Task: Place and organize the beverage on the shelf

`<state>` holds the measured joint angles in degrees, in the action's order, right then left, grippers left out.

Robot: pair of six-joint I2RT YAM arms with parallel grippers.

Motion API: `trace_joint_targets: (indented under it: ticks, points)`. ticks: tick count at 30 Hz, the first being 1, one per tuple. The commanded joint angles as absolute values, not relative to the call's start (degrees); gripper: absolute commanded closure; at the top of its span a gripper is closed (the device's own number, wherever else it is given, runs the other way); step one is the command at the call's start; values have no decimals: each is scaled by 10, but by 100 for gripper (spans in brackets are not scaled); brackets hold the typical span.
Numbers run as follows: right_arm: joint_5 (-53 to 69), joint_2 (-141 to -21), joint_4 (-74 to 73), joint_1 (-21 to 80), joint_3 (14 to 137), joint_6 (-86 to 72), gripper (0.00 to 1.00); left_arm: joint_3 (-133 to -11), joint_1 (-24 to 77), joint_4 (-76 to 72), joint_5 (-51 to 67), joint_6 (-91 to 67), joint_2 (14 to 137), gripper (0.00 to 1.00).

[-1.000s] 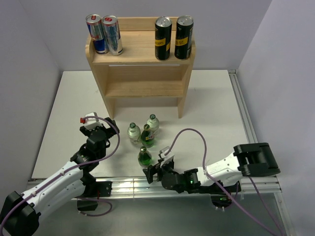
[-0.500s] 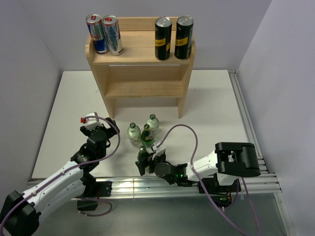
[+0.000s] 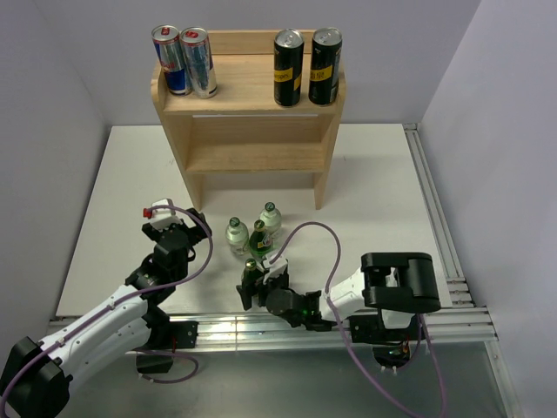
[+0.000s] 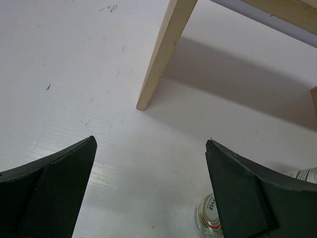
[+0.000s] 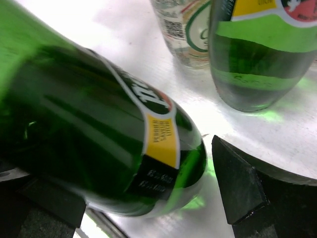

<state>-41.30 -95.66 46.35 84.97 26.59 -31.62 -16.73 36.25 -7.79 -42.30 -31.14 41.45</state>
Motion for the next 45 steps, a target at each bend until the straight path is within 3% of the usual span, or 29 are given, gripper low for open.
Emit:
trace_joint_targets:
  ticks: [1, 13, 16, 17, 19, 20, 23, 29, 36, 41, 45]
  points:
    - [-467, -977, 503, 849, 283, -319, 2, -173, 363, -95, -418, -310, 409, 1]
    - [-515, -1023, 530, 851, 313, -299, 9, -177, 363, -94, -417, -309, 415, 1]
    - [-527, -1033, 528, 855, 325, -294, 22, -176, 364, -95, -417, -308, 417, 1]
    - [-529, -1034, 530, 856, 327, -293, 34, -178, 364, -95, -417, -308, 417, 1]
    - [-530, -1039, 533, 859, 328, -294, 46, -178, 363, -96, -416, -308, 418, 1]
    - [-527, -1039, 530, 858, 330, -294, 63, -178, 363, -94, -416, -308, 420, 1]
    - [-540, -1032, 501, 860, 339, -301, 100, -181, 363, -95, -416, -308, 425, 1]
    - [-608, -971, 362, 898, 384, -294, 100, -179, 363, -95, -416, -308, 422, 1]
    - [-656, -822, 244, 920, 424, -261, 100, -176, 364, -95, -417, -309, 414, 1]
    - [-671, -745, 208, 904, 455, -199, 100, -174, 363, -95, -418, -309, 410, 1]
    - [-643, -687, 200, 834, 465, -157, 100, -172, 363, -95, -420, -310, 408, 1]
